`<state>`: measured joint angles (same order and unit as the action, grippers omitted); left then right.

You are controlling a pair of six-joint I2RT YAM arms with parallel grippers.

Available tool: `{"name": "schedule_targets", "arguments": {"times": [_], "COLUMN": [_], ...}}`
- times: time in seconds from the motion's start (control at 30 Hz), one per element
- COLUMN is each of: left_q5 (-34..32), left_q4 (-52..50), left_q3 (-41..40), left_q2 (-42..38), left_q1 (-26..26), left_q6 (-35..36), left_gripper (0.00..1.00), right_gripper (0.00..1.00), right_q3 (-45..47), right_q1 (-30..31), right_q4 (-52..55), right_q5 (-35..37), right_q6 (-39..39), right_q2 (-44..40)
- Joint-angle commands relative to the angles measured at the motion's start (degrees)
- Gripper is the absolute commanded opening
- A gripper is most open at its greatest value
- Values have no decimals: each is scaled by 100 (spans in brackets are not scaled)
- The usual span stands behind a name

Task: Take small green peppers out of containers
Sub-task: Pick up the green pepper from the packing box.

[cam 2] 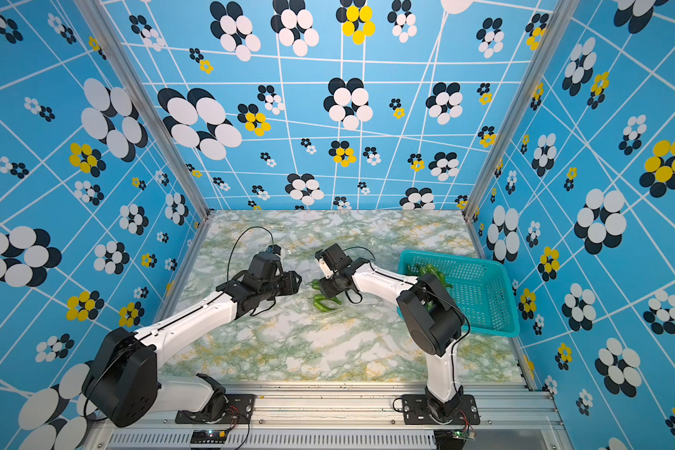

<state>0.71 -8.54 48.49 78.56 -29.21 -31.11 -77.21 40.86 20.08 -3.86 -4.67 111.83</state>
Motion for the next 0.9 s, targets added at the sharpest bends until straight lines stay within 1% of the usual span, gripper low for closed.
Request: {"name": "schedule_targets", "arguments": {"times": [0.0,0.2,0.43,0.53,0.6,0.67,0.77,0.87], "left_q5": [197,262,403,456,465,475,490,477], "left_q4": [114,133,142,167,160,172,185,210], "left_q3": [11,29,81,82,90,89,88,66], "left_q2": [87,117,231,255,269,265,279,262], "left_q1": [28,32,30,28,29,23,29,30], "left_q6": [-46,-27,-30,-21,-24,-15,-10,-13], "left_gripper": [55,55,55,55,55,54,54,54], "right_gripper": [51,50,46,43,37,27,18,7], "right_q3": [-116,-154,-233,-276,-279,-260,-290,-278], "right_q1": [6,31,92,95,104,104,106,106], "right_q4": [98,73,25,23,19,-19,14,26], "right_q5": [114,99,95,124,154,193,199,253], "right_q6": [170,184,139,123,108,100,105,106], "right_q2": [162,290,465,531,567,568,577,526]}}
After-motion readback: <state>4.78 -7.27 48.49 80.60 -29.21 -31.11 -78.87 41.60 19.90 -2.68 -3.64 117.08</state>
